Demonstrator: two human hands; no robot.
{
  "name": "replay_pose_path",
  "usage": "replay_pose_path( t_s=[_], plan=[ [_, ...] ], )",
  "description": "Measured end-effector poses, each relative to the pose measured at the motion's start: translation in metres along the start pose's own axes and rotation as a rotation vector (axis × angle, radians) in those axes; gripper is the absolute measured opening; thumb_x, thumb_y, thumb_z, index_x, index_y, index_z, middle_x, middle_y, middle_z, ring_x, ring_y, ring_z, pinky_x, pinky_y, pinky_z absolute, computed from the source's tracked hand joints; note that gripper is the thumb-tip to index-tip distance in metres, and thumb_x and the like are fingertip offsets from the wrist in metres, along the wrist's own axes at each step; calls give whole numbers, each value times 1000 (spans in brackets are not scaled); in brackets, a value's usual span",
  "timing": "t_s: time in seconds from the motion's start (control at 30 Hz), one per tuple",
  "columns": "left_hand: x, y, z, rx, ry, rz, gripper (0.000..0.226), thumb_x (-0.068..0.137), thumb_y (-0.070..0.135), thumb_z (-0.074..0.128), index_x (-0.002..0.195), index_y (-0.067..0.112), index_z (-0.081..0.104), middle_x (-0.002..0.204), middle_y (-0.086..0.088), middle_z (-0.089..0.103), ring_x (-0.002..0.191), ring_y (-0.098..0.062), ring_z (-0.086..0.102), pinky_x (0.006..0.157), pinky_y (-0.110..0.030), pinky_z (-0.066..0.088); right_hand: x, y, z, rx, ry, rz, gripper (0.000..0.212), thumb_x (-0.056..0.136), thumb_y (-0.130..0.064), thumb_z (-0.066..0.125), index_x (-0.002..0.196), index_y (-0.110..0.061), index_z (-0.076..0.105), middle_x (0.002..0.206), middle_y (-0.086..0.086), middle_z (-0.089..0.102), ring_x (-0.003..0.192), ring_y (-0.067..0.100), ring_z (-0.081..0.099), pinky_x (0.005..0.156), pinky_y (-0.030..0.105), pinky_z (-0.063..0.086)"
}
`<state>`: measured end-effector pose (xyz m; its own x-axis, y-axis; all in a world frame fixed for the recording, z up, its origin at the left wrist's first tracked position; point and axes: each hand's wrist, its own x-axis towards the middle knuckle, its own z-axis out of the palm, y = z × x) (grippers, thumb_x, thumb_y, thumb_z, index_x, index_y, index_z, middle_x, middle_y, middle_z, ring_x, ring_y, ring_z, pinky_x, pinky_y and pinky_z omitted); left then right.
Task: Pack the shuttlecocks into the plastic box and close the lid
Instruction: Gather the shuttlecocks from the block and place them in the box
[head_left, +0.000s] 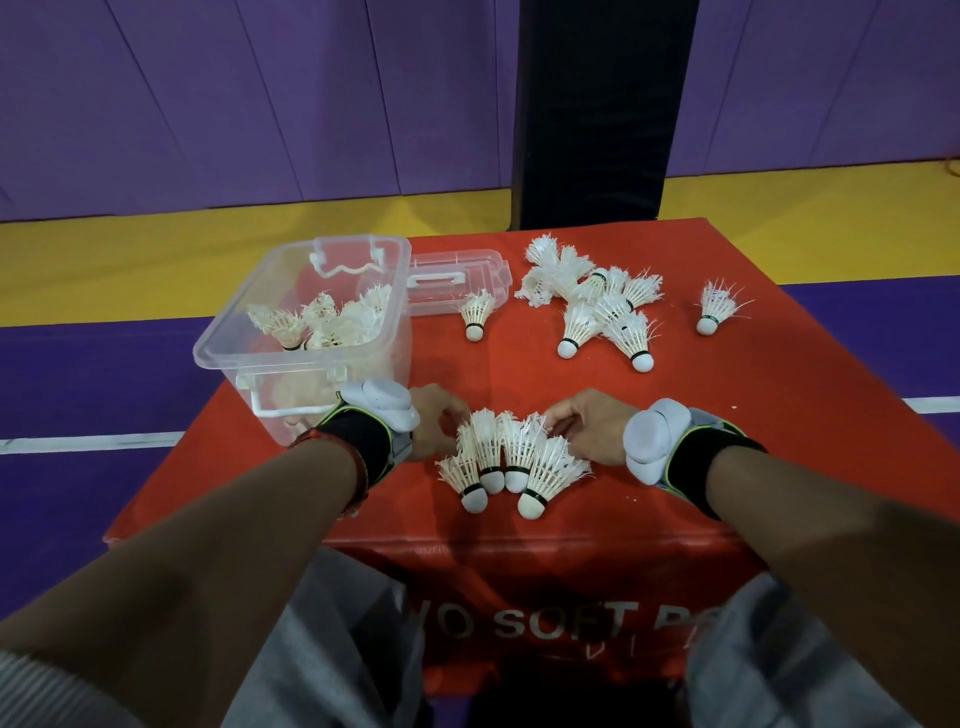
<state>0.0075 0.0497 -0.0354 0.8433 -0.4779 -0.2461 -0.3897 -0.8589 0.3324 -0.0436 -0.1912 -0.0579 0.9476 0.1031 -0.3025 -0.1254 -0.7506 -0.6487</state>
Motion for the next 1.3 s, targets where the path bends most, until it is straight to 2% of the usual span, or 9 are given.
replay_pose_path(
  t_s=[0.23,0.4,0.57,0.73,0.83,0.93,1.03,1.17,1.3],
  plan=[
    [-4,-10,1,20,-12,-61,16,80,28,70,96,23,70,91,2,71,87,-22,68,81,-41,57,-5,-1,3,-97,21,16,44,79,1,65,118,-16,70,105,-1,71,94,18,66,83,30,55],
    [-9,-10,5,-105,119,-121,26,80,27,74,95,7,70,95,-12,72,79,-23,62,80,-38,53,-16,-3,1,-112,166,37,32,85,0,59,110,-16,72,90,1,70,80,17,61,70,26,47],
    [-13,-6,4,-100,155,-194,40,79,40,75,102,8,67,96,-6,68,85,-22,61,77,-31,47,-18,-3,-2,-130,254,102,23,83,-5,62,100,-13,75,90,7,72,84,25,67,71,29,51],
    [-16,0,5,-47,234,-220,37,85,39,67,68,13,48,72,-4,54,69,-22,52,61,-30,36,-25,-9,-8,-122,329,166,17,82,-18,71,92,-6,74,84,8,69,83,26,66,69,32,50],
    [-21,7,-5,37,241,-231,37,88,43,60,73,12,45,76,-5,54,75,-27,58,64,-31,39,-31,-18,-13,-93,435,200,26,85,-26,71,91,-1,71,81,9,62,88,29,63,73,33,48],
    [-27,15,-16,34,245,-215,31,86,37,61,74,13,46,78,-5,57,83,-29,63,66,-32,42,-37,-27,-17,-125,517,224,32,85,-30,71,65,-9,59,72,7,54,86,32,54,72,32,40],
    [-33,24,-24,-24,303,-212,28,77,35,65,64,16,49,71,-4,61,70,-25,63,61,-31,46,-42,-35,-22,-99,569,223,31,84,-34,72,63,-18,56,90,6,50,97,28,45,73,30,34],
    [-43,41,-38,1,343,-192,31,81,34,66,65,16,47,73,-3,58,72,-24,60,62,-30,43,-51,-47,-28,-155,625,184,28,88,-35,67,106,-14,69,122,8,54,121,31,42,87,34,38],
    [-58,59,-64,46,417,-168,27,86,32,60,71,12,50,75,-3,54,72,-25,55,63,-31,42,-59,-66,-32,-158,730,146,16,92,-26,62,100,-12,65,125,13,51,121,34,40,88,37,39]
  ],
)
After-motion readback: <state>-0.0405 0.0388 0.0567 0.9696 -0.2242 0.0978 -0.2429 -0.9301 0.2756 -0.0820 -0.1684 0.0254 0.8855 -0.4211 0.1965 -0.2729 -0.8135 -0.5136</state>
